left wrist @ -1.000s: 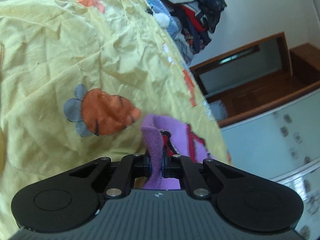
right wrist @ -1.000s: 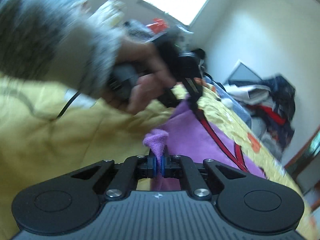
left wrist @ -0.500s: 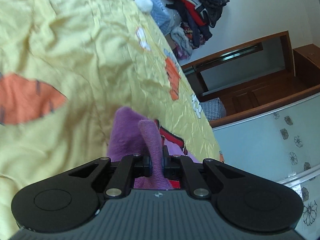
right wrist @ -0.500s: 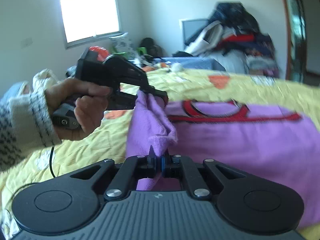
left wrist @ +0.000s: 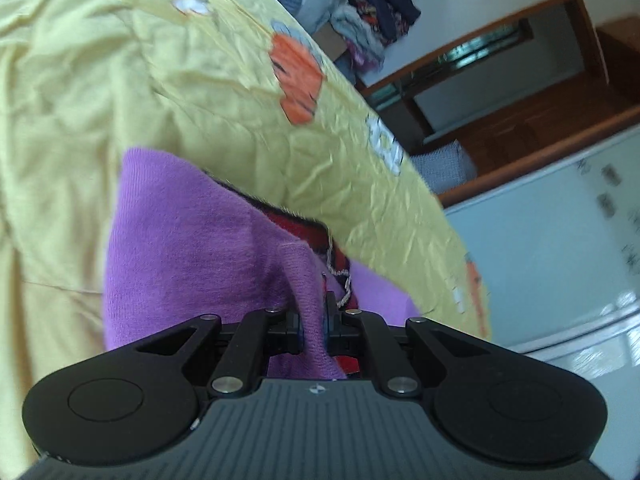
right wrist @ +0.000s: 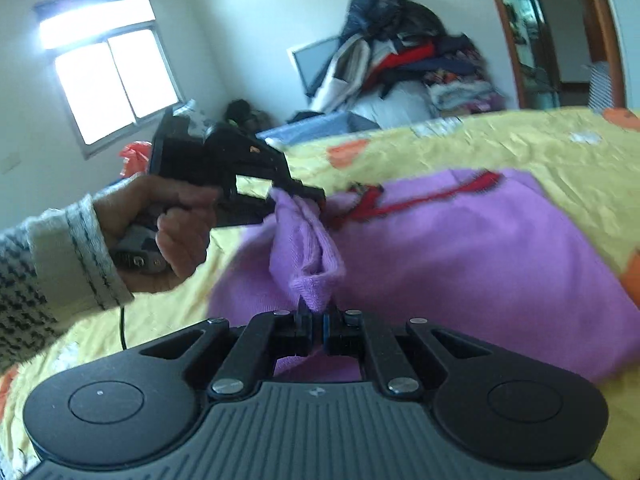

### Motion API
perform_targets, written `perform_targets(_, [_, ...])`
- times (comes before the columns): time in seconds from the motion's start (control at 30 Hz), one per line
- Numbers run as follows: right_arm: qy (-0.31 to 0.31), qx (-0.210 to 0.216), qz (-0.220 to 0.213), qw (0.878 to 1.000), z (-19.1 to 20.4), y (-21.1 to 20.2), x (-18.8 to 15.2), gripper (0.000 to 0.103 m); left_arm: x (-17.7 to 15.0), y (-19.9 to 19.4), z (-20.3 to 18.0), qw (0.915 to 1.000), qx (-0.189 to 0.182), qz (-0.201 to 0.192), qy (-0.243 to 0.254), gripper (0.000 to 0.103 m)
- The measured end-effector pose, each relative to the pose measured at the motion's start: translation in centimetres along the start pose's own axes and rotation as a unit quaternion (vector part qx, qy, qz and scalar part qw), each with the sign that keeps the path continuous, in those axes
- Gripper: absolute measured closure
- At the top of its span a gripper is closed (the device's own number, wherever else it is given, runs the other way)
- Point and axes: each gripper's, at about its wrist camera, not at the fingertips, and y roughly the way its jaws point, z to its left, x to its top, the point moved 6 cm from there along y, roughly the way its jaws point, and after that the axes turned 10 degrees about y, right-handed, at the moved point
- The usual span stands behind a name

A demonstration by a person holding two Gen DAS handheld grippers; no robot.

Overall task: Fold small clothes
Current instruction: 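Lift the side edge with both tools and fold it across the sweater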

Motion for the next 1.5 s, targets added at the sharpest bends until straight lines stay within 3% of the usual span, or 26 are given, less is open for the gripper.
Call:
perform_targets(0.17, [0.021,-0.012,0.02,1.0,-2.0,-0.5,-1.4,0.099,-1.2,2.2,-1.4,0.9992,0.027,0.01,0.03,0.093])
perform_targets(0.43, [0.025,-0.007,-0.03,0.999,-3.0,-3.3,0.7,0.099,-0.4,2.4,-6.2,0.9948,0.036,0.009,0.095,0.093])
perform_targets(0.77, [0.067,-0.047,-0.047,0.996,-8.1,-5.9,1.6,0.099,-1.7,7.5,-13.5,0.9869,0.036,0.034,0.153,0.093])
perform_targets(1.2, [0.108,-0.056,-0.062,0.991,-10.8,-7.7,1.0,0.099,-4.0,11.2,-17.7,0.9783,0.057,0.044,0.194,0.095])
perform_targets(1.5, [0.104,-0.079,-0.062,0.989,-12.0,-8.2,0.6,0.099,-5.1,13.9,-20.4,0.9771,0.043,0.057,0.201,0.095])
